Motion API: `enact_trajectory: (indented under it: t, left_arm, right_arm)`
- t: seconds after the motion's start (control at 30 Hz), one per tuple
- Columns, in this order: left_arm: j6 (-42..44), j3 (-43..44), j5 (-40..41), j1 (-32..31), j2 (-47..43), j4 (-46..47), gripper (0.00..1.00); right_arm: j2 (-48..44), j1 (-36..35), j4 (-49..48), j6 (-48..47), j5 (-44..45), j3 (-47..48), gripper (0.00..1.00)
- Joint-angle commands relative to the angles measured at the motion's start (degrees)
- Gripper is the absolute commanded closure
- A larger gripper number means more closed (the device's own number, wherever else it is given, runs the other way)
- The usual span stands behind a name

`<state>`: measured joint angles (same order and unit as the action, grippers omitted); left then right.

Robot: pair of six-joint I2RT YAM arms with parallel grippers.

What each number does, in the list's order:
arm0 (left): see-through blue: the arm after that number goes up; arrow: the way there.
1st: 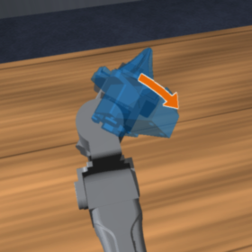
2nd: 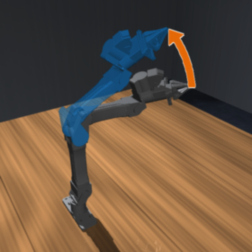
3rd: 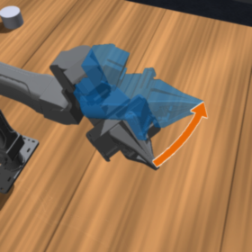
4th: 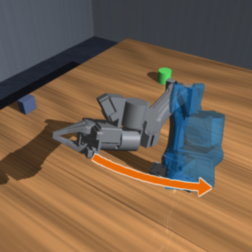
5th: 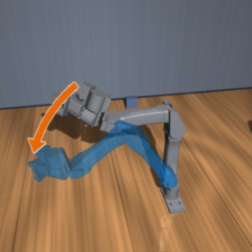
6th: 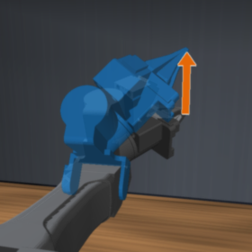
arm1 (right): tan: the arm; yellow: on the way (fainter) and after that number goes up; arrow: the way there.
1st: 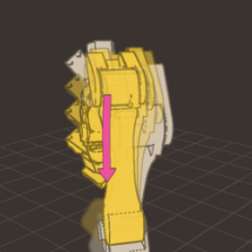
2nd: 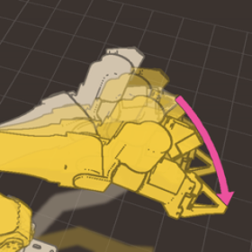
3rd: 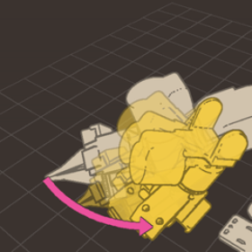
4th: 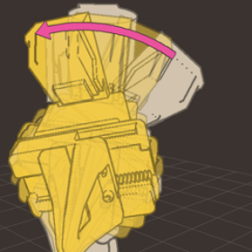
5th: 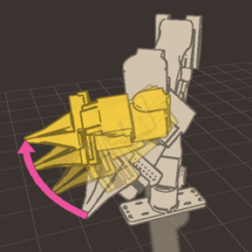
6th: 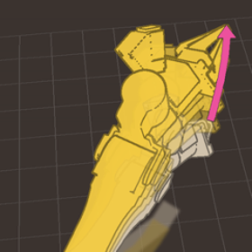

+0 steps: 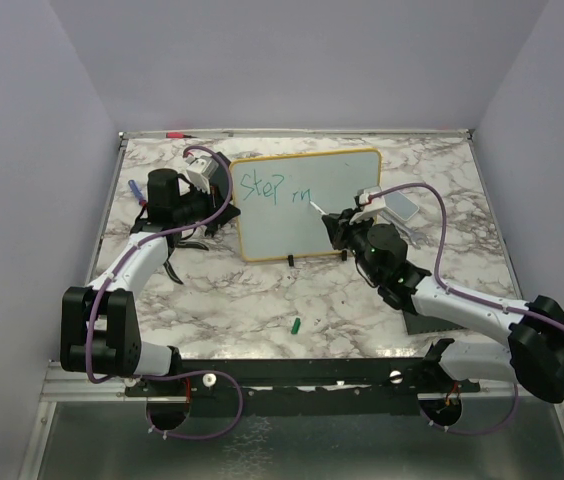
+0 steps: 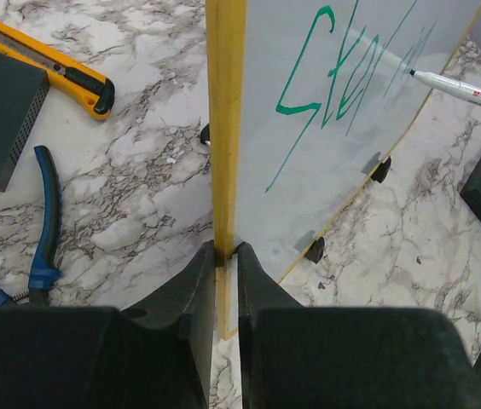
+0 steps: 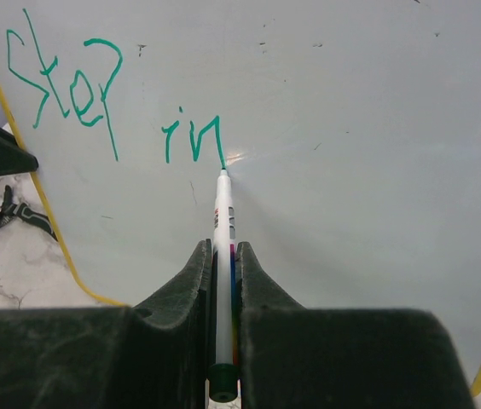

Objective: Write a sentence on the whiteboard

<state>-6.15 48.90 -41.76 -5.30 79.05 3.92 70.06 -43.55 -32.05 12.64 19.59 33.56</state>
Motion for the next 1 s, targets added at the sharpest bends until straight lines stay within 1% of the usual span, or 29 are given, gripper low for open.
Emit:
enact_trajectory:
  t: [0.0, 0.17, 0.47, 0.73, 0.97]
  left_arm:
    - [0.3, -0.4, 0.3, 0.1, -1.7, 1.5, 1.00]
    - [0.3, -0.4, 0.4, 0.2, -1.6, 1.5, 1.00]
    - [0.3, -0.5, 0.5, 0.2, -1.9, 1.5, 1.00]
    - [0.3, -0.6, 0.4, 0.2, -2.0, 1.5, 1.00]
    - [0.3, -0.6, 0.5, 0.1, -2.0, 1.5, 1.00]
  right_arm:
    - [-1.3, 0.2, 1.2, -0.4, -0.7, -0.3, 0.99]
    - [-4.7, 0.2, 1.7, -0.5, -1.1, -0.4, 0.99]
    - [-6.9, 0.2, 2.5, -1.2, 4.3, 0.1, 1.00]
    - [-4.8, 0.2, 1.7, -2.0, 1.3, 1.0, 0.99]
    - [-2.9, 0.2, 0.5, -2.4, 0.6, 2.2, 1.00]
